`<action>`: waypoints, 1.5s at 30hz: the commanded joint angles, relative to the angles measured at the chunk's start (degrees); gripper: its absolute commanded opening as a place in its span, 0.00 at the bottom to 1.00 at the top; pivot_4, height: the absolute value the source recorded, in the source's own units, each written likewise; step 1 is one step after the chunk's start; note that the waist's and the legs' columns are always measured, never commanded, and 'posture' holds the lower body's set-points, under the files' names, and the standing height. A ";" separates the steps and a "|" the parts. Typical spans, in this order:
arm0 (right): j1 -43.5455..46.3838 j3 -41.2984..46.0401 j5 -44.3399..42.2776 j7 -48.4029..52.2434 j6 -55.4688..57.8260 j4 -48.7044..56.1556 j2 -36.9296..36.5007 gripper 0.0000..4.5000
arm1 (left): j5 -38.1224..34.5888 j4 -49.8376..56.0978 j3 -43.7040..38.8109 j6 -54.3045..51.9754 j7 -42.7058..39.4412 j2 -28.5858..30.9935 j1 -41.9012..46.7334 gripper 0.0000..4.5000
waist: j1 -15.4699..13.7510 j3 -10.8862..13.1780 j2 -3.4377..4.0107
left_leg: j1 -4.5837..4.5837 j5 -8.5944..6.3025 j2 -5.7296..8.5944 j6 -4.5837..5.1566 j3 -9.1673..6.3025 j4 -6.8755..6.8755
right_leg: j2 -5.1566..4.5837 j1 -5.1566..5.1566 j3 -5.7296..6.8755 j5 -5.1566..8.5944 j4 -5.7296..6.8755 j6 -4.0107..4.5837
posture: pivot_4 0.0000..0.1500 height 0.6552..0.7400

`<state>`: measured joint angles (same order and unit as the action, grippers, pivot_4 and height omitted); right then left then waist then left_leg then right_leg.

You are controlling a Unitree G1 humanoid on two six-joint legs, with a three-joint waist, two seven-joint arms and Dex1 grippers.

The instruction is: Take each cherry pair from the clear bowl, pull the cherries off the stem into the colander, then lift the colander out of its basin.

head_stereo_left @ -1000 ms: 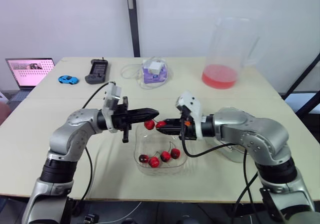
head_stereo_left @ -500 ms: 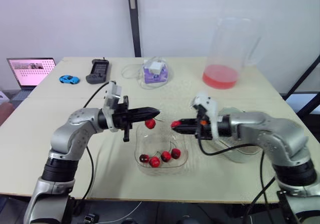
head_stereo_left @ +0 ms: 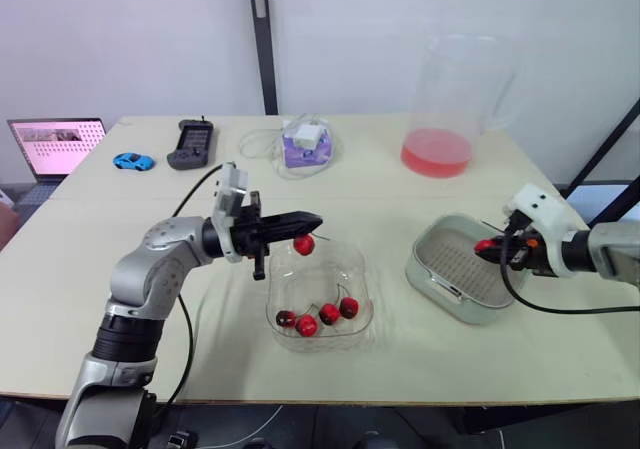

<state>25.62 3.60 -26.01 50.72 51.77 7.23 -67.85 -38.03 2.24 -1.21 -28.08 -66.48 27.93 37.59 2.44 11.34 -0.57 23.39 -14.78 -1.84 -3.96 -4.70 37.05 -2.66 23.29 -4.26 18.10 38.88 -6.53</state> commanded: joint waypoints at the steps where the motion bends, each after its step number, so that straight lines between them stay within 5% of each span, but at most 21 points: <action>1: 0.44 3.74 -0.63 1.07 0.11 1.42 -1.00 0.61 | -0.17 0.75 -0.77 0.90 0.37 -0.15 1.23 0.00 | -0.05 0.00 0.00 | 0.01 0.00 0.00 0.00 0.00 0.01 | -0.01 -0.01 0.00 0.00 0.00 0.00 | 1.00 0.92; 5: 1.22 6.48 -2.02 2.91 2.03 2.74 -2.74 0.98 | -0.73 1.13 -0.84 0.30 0.86 -0.39 1.56 0.00 | -0.37 0.00 0.00 | 0.02 0.00 0.01 -0.01 0.00 0.02 | -0.02 -0.02 0.01 0.00 0.00 0.00 | 1.00 0.92; 10: 4.40 9.53 -6.71 4.50 4.95 6.12 -2.16 0.98 | -1.42 1.39 -1.12 -0.51 1.21 -0.84 1.97 0.00 | -0.33 0.00 0.00 | 0.01 0.00 0.01 -0.01 0.00 0.02 | -0.01 -0.02 0.01 0.00 0.00 0.00 | 1.00 0.92; 18: 11.71 1.46 -17.12 -2.85 10.94 19.51 16.65 0.98 | -2.84 3.30 -1.14 -2.51 2.37 -1.65 2.32 0.00 | -0.17 0.00 -0.01 | 0.04 0.01 -0.01 -0.01 -0.06 0.05 | 0.00 -0.02 0.04 0.00 0.01 0.00 | 1.00 0.92; 25: 16.39 -5.66 -17.10 -10.37 10.66 22.14 30.21 0.98 | -3.59 4.91 -1.23 -3.39 3.11 -1.52 1.54 0.00 | -0.12 0.00 -0.01 | 0.07 0.04 0.01 -0.08 -0.10 0.05 | -0.03 -0.03 0.08 -0.01 0.01 -0.01 | 1.00 0.92; 35: 17.82 -10.53 -13.75 -14.12 7.95 19.50 37.37 0.98 | -3.61 4.91 -1.56 -3.20 3.18 -1.43 1.05 0.00 | -0.02 0.00 -0.01 | 0.06 0.05 0.01 -0.09 -0.13 0.04 | -0.03 -0.01 0.11 0.00 0.07 -0.01 | 1.00 0.92; 41: 17.38 -10.53 -13.01 -15.77 7.81 18.80 39.44 0.48 | -3.00 4.48 -1.20 -2.36 2.88 -1.75 0.66 0.00 | 0.01 0.00 -0.01 | 0.06 0.05 0.01 -0.08 -0.14 0.04 | -0.02 0.00 0.11 0.00 0.08 -0.01 | 1.00 0.92; 45: 16.79 -10.53 -12.99 -16.15 8.04 19.38 39.70 0.48 | -2.23 4.42 -0.30 -1.37 2.92 -2.60 -0.01 0.00 | -0.01 0.00 -0.01 | 0.06 0.05 0.01 -0.08 -0.14 0.04 | -0.02 0.00 0.11 0.00 0.09 -0.01 | 1.00 0.92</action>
<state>42.14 -7.85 -38.96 34.86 60.82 24.96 -28.57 -40.42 5.68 -1.31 -30.76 -63.50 25.53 37.74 2.44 11.33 -0.58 23.45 -14.73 -1.83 -4.04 -4.84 37.09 -2.68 23.29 -4.14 18.09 38.97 -6.54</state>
